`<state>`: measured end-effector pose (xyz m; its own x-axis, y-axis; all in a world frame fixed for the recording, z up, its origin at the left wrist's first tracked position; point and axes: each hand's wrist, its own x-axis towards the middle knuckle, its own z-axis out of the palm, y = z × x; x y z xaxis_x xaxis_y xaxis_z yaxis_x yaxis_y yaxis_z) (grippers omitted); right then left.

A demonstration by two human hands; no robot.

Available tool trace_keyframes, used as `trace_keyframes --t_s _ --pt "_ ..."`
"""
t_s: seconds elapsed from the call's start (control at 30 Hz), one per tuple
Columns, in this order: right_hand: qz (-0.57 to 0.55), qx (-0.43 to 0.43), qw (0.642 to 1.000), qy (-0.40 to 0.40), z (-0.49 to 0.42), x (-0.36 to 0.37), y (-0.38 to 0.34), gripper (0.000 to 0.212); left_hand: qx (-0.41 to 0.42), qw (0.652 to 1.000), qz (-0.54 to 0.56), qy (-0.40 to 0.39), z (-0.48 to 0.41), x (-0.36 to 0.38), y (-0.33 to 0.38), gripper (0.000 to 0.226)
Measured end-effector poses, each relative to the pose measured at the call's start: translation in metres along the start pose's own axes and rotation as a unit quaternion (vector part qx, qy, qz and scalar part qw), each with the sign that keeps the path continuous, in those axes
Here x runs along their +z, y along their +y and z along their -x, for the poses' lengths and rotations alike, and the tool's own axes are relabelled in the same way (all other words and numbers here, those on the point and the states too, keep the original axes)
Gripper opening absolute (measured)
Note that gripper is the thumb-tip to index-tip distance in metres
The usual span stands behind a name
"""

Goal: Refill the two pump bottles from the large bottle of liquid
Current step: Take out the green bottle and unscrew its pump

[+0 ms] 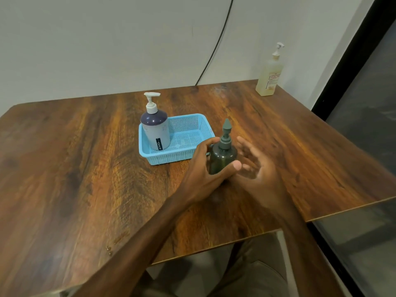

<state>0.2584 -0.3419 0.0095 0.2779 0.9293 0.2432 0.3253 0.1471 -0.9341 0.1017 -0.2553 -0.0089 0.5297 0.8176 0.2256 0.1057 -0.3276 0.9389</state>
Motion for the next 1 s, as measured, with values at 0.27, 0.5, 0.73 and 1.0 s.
trace_keyframes --t_s 0.27,0.5,0.73,1.0 --pt "-0.018 0.011 0.993 0.119 -0.022 0.009 -0.031 0.049 0.057 0.994 -0.095 -0.003 -0.007 -0.001 -0.006 0.075" --pt "0.084 -0.072 0.982 0.154 -0.032 0.027 -0.019 0.032 0.076 0.993 -0.092 0.01 -0.009 -0.001 -0.01 0.066" --pt "0.027 -0.046 0.997 0.048 -0.028 0.019 -0.023 0.046 0.086 0.992 -0.092 0.002 -0.009 -0.002 -0.011 0.069" --pt "0.041 -0.055 0.99 0.122 -0.031 0.023 -0.03 0.033 0.071 0.993 -0.099 0.01 -0.009 -0.003 -0.009 0.067"
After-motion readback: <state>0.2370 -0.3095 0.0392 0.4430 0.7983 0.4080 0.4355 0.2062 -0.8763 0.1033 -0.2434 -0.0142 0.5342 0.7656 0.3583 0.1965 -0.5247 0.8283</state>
